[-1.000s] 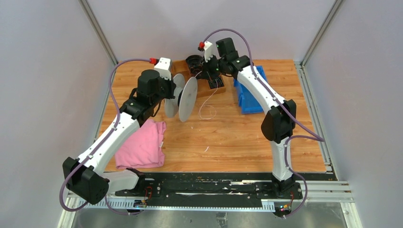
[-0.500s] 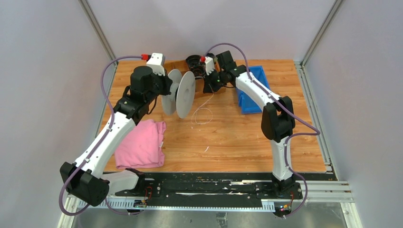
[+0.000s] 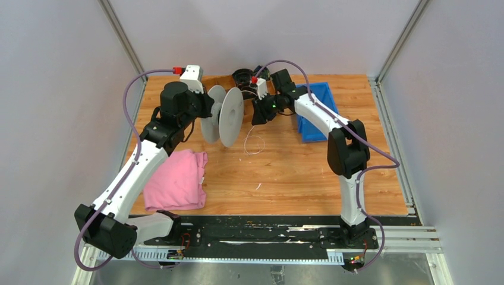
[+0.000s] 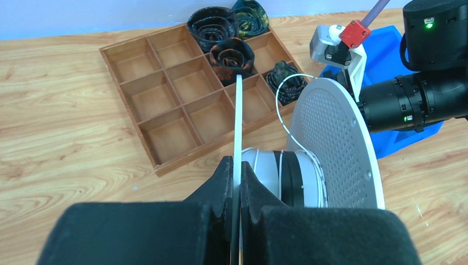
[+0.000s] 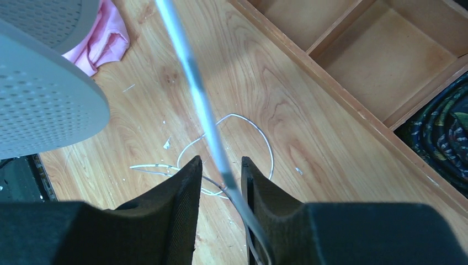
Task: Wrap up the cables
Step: Wrap the cable around the cable reel.
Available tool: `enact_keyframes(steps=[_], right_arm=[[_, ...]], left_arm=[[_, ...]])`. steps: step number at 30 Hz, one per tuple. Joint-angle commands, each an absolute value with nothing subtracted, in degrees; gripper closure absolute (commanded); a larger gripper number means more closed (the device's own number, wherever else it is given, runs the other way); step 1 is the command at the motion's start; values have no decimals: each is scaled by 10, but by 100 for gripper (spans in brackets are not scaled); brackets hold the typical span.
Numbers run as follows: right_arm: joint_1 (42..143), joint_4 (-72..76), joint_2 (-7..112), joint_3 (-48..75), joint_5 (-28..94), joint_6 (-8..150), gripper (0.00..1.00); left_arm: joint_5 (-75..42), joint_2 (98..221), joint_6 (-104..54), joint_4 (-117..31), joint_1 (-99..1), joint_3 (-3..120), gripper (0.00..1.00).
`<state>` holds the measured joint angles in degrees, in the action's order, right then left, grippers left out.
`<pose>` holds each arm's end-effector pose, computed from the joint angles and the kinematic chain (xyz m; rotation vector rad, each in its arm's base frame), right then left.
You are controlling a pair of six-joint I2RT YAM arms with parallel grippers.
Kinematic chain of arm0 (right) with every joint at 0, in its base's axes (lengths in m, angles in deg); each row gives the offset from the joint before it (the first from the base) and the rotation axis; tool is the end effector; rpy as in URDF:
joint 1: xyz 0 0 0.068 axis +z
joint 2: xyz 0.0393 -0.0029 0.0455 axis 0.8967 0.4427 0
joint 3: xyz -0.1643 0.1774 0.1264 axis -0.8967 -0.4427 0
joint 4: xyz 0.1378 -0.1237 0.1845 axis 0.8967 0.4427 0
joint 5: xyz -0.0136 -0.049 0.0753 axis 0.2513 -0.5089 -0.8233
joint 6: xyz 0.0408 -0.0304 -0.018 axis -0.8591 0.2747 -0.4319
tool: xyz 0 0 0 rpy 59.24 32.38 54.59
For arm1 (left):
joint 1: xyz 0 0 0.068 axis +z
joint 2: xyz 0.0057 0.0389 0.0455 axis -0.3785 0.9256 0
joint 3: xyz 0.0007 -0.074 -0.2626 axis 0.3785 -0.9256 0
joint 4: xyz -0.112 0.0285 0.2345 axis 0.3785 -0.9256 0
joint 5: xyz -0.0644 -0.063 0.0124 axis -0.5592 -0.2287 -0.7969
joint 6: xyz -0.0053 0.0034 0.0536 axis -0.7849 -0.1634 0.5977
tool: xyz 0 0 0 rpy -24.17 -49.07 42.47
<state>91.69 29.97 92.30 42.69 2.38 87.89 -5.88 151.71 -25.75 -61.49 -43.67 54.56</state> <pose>0.4133 0.2444 0.2565 -1.0656 2.0712 0.9332 0.2512 -0.0971 0.3908 0.1141 1.8593 -0.3721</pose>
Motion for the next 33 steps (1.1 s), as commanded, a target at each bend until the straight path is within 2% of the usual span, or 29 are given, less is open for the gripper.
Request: enact_keyframes(steps=[1, 7, 9, 16, 23, 26, 33], right_arm=[[898, 287, 892, 430, 5, 860, 65], [888, 275, 874, 431, -13, 813, 46], [888, 274, 867, 431, -9, 801, 43], [888, 261, 859, 422, 20, 773, 41], [888, 216, 853, 369, 16, 754, 49], [888, 189, 853, 333, 5, 739, 47], [889, 23, 823, 212, -43, 628, 41]], left_arm=[[-69, 1495, -269, -580, -432, 567, 100], [-72, 1497, -269, -577, -432, 562, 100], [-73, 1497, -270, -577, -432, 561, 100], [-73, 1499, -273, -577, -431, 566, 100], [-74, 1502, -276, -579, -430, 575, 100], [-75, 1502, -279, -580, -429, 577, 100], [-78, 1507, -283, -578, -427, 578, 100]])
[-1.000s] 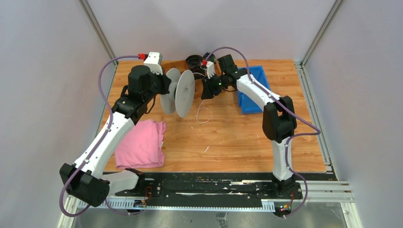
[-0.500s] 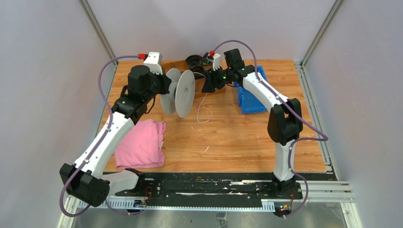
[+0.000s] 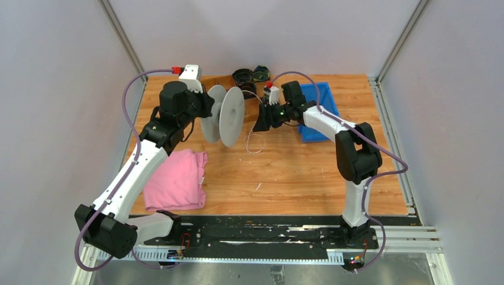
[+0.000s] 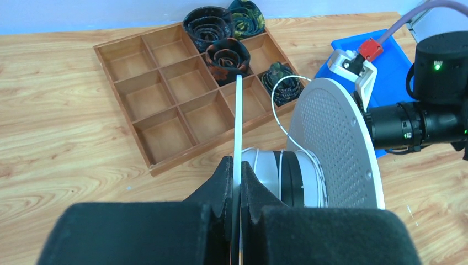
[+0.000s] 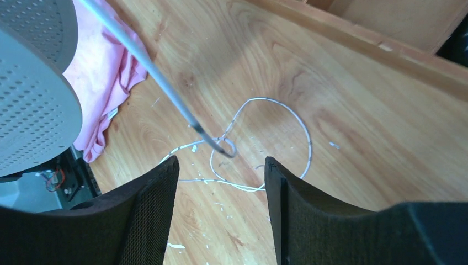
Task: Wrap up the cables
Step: Wrap the cable around the cable reel.
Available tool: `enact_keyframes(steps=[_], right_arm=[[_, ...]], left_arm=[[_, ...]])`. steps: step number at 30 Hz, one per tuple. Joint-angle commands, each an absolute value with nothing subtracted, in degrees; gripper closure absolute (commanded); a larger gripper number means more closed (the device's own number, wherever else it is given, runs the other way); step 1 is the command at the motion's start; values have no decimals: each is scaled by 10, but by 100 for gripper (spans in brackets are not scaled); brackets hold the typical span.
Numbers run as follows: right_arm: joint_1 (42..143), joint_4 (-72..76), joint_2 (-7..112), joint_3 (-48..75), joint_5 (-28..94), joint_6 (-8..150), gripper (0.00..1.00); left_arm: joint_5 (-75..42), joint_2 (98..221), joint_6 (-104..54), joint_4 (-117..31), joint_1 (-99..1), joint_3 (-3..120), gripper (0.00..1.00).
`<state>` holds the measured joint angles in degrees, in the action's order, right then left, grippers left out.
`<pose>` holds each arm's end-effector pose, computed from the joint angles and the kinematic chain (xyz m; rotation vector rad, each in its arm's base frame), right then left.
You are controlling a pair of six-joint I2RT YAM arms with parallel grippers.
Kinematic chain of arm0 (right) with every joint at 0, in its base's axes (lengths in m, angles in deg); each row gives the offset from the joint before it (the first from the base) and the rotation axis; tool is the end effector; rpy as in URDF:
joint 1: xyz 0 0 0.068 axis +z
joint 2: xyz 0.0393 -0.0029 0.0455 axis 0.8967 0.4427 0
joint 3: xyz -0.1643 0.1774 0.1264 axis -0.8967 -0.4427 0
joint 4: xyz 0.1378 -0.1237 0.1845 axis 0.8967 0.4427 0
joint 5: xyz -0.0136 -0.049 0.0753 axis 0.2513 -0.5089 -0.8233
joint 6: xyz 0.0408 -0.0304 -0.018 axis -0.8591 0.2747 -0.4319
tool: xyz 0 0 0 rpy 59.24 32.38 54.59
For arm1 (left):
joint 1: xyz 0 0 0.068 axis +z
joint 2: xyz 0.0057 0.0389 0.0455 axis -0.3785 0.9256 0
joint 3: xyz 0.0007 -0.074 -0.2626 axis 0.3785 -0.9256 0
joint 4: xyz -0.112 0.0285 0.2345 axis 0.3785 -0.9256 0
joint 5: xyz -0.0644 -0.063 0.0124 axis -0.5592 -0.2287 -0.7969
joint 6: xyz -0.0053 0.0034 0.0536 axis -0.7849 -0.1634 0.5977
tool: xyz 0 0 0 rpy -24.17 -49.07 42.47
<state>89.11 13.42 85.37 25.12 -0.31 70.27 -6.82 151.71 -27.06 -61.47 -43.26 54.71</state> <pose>0.3975 0.2145 0.2334 -0.7445 2.1594 1.1037 0.2517 -0.0958 0.3918 0.0976 1.8599 -0.3986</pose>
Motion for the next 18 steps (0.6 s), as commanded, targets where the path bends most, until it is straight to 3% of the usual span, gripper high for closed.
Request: enact_keyframes(steps=[1, 8, 18], right_arm=[[890, 7, 824, 202, -48, 613, 41], [905, -115, 815, 118, -59, 531, 41], [943, -181, 818, 75, -68, 503, 47]], left_arm=[[-77, 1507, -283, -578, -426, 578, 100], [-76, 1511, -284, -577, -423, 582, 100], [-74, 1517, -284, -573, -418, 584, 100]])
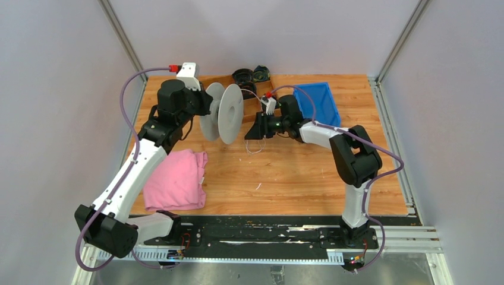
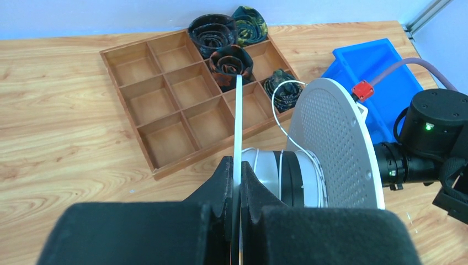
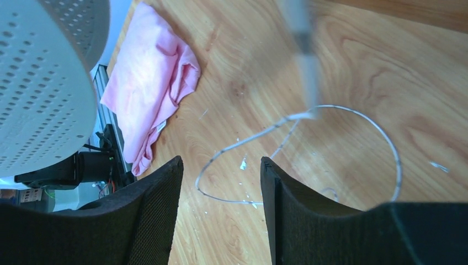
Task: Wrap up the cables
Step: Wrap the cable around the cable reel.
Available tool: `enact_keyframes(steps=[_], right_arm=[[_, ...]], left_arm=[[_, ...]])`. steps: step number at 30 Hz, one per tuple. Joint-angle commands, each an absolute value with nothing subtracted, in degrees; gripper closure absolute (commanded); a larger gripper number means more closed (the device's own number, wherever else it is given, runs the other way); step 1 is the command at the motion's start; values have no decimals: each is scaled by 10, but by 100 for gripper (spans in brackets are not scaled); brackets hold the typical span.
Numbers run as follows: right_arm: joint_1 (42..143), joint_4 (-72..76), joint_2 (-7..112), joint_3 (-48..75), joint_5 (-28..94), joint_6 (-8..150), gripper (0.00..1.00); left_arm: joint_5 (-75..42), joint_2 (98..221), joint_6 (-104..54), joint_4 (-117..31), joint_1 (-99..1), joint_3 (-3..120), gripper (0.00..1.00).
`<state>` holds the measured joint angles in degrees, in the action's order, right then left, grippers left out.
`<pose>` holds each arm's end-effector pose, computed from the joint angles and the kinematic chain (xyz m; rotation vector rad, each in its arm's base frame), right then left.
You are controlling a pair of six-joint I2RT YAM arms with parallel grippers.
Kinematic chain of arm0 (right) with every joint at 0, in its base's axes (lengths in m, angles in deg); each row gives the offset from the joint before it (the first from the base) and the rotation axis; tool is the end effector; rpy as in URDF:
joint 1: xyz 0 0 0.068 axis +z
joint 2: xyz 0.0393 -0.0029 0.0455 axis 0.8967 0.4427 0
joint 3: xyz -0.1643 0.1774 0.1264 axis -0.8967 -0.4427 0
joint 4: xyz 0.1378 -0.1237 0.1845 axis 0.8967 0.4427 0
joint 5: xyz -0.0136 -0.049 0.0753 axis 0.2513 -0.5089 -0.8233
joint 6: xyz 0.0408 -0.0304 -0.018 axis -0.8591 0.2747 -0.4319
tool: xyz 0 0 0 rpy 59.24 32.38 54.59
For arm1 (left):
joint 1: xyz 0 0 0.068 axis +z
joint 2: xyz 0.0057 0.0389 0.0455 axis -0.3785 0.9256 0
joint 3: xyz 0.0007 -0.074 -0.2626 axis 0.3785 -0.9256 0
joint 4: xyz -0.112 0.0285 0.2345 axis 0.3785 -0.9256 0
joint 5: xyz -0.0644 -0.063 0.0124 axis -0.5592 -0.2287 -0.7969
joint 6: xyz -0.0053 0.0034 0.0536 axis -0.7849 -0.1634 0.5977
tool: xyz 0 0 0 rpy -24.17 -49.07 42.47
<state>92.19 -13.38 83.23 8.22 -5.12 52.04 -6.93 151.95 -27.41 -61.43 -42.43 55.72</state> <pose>0.3649 0.2269 0.1952 -0.5946 2.0958 1.3766 0.2535 -0.0924 0.3970 0.0789 1.8462 -0.3977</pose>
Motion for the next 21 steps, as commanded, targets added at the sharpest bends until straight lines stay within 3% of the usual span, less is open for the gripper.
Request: enact_keyframes(steps=[1, 5, 10, 21], right_arm=[[948, -181, 820, 75, -68, 504, 48], [960, -184, 832, 74, -77, 502, 59], [970, -175, 828, 60, -73, 522, 97], [1005, -78, 813, 48, -32, 633, 99]], left_arm=[[-74, 1519, -285, -573, -417, 584, 100], [-70, 1519, -284, -573, -414, 586, 100], [-54, 1521, -292, -577, -407, 592, 100], [-57, 1525, -327, -590, -391, 616, 100]])
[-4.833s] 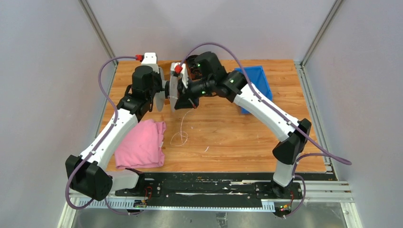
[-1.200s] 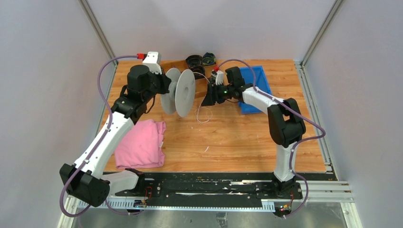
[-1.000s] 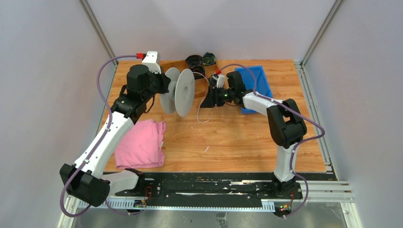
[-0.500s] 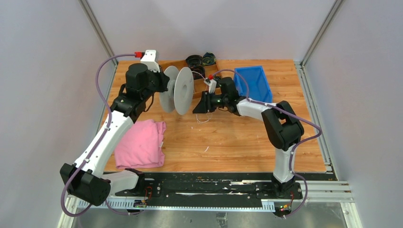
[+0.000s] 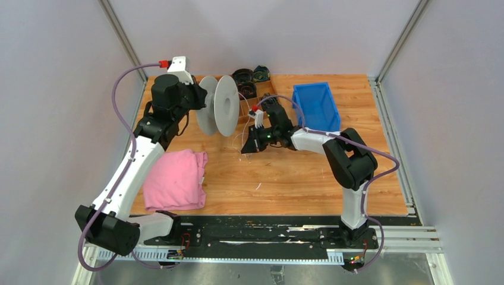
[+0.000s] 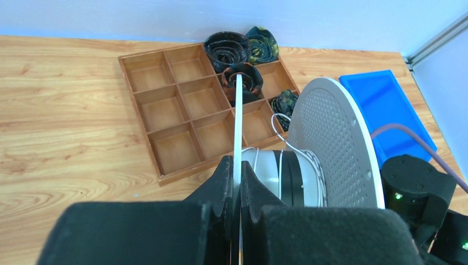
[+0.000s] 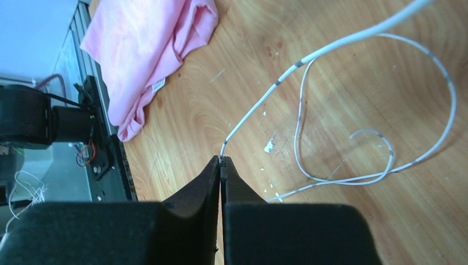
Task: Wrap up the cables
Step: Wrap the cable around the cable reel.
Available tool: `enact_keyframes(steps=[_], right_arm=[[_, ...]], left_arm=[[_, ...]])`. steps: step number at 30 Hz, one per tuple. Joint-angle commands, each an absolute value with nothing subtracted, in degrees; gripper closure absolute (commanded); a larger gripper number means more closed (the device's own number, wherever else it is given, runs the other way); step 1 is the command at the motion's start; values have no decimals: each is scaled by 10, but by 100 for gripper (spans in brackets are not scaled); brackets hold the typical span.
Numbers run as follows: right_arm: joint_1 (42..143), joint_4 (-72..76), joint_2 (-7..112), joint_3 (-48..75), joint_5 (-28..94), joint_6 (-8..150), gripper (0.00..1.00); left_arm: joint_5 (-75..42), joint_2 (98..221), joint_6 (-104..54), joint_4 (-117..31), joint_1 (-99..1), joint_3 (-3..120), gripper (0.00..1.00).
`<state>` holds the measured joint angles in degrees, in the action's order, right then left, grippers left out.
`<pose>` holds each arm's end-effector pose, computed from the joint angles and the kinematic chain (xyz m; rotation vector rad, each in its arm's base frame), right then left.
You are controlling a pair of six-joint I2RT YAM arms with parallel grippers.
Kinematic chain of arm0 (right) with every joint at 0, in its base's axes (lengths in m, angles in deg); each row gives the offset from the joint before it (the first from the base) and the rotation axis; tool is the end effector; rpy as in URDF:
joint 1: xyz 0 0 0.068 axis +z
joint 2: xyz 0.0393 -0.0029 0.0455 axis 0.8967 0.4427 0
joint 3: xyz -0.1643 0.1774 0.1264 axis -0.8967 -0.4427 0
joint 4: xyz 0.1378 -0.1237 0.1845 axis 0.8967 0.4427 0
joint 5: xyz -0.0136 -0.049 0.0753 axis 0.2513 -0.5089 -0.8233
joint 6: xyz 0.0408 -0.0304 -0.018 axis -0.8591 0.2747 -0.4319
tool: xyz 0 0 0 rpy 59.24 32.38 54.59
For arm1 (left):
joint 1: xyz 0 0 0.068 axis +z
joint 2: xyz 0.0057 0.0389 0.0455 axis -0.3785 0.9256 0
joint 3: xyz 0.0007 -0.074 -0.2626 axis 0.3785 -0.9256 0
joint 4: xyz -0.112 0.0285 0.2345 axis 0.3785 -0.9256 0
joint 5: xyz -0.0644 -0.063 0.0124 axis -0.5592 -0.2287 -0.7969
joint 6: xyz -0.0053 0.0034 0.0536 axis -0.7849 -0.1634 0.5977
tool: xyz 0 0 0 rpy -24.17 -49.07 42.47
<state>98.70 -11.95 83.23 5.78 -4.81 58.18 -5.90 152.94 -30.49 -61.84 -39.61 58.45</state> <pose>0.3300 0.2619 0.1799 -0.8058 2.0953 1.3763 0.2605 -0.0800 0.4085 -0.0293 1.8231 -0.3899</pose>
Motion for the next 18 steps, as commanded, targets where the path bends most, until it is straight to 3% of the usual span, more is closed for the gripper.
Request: enact_keyframes(steps=[1, 9, 18], right_arm=[[1009, -68, 813, 49, -31, 639, 99], [1060, 0, 811, 47, -34, 723, 99], [1119, 62, 795, 48, -63, 803, 99]], left_arm=[[-58, 1525, -331, -591, -389, 619, 100], [-72, 1521, -371, -589, -355, 611, 100], [9, 1532, -340, -579, -351, 608, 100]])
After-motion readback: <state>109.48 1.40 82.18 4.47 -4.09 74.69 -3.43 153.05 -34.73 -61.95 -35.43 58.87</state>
